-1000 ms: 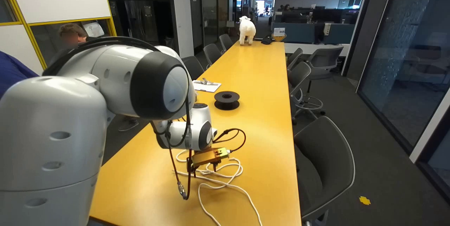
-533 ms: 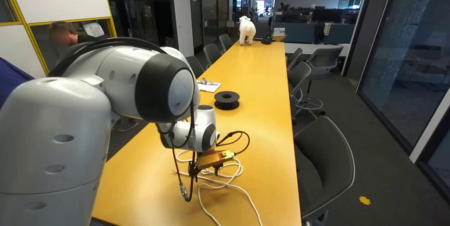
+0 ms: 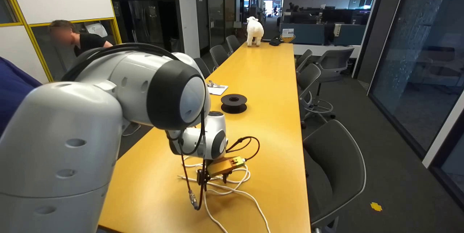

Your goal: Separate the two white ropes

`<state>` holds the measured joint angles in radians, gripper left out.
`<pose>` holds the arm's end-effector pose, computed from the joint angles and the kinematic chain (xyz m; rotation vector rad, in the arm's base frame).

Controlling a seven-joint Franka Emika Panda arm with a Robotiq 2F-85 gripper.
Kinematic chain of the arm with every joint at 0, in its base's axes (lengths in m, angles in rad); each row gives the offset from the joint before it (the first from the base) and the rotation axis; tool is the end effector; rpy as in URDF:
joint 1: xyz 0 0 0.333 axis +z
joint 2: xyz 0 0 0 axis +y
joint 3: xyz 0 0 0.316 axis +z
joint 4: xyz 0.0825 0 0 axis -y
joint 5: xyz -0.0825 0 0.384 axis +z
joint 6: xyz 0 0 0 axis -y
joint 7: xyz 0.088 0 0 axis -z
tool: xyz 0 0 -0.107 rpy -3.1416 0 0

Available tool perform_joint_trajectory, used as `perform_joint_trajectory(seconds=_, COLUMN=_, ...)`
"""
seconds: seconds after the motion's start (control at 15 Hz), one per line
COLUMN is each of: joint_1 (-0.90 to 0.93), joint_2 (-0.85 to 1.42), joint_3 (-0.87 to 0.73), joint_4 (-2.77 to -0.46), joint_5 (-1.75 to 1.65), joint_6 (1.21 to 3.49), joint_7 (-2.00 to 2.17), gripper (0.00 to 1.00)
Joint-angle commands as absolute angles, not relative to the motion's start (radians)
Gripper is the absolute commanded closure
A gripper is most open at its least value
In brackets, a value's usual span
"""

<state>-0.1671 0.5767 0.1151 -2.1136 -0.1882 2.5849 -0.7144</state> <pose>0.5595 -0.0233 0.1298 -2.8731 -1.2348 0.1570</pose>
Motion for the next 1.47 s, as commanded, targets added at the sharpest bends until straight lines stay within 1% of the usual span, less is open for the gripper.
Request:
perform_joint_trajectory(seconds=0.0, joint_1=-0.172, joint_2=0.602, joint_3=0.125, joint_4=-2.071, joint_5=-0.167, joint_6=2.573, joint_7=-0.754, gripper=0.00)
perform_joint_trajectory(seconds=0.8, joint_1=-0.157, joint_2=0.622, joint_3=0.121, joint_4=-2.028, joint_5=-0.118, joint_6=2.545, joint_7=-0.699, gripper=0.00)
perform_joint_trajectory(seconds=1.4, joint_1=-0.144, joint_2=0.635, joint_3=0.107, joint_4=-2.028, joint_5=-0.136, joint_6=2.580, joint_7=-0.651, gripper=0.00)
